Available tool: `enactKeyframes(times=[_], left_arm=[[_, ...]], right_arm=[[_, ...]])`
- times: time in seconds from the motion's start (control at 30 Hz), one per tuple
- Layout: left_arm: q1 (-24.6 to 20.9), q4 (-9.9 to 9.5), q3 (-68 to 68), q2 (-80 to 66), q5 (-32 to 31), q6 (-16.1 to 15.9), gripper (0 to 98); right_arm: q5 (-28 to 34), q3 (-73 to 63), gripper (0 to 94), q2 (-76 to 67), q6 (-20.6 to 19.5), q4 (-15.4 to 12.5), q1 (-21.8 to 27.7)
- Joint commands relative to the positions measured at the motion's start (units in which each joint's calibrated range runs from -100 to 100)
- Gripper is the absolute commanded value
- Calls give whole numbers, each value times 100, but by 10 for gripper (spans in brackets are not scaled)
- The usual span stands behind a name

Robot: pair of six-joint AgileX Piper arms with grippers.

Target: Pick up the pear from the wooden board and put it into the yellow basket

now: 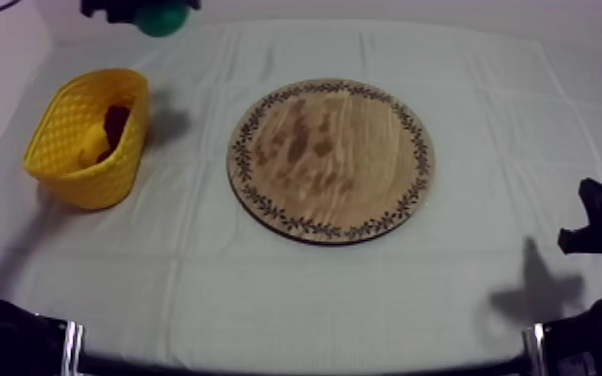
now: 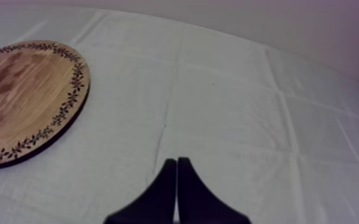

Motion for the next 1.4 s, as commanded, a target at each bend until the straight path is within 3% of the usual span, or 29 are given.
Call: enactKeyframes(times=[0.0, 0.17, 0.5, 0.87, 1.1, 1.2, 1.37], left_arm=[[-195, -42, 350, -330, -122, -179, 543], [-491, -183, 1154, -810, -570, -385, 538], [-1025, -259, 3096, -1627, -1228, -776, 529], [-1355, -438, 4981, -2045, -2179, -966, 528], [-1404, -418, 5260, -1988, -2334, -978, 546], [-1426, -413, 5273, -1962, -2421, -981, 593], [-1471, -476, 5195, -1933, -2639, -809, 866]], right_arm=[[-17, 5, 5, 1, -5, 1, -1], [-17, 5, 5, 1, -5, 1, -1], [-17, 5, 5, 1, -5, 1, -1], [-17, 5, 5, 1, -5, 1, -1], [-17, 5, 5, 1, -5, 1, -1], [-17, 5, 5, 1, -5, 1, -1], [-17, 5, 5, 1, -5, 1, -1]])
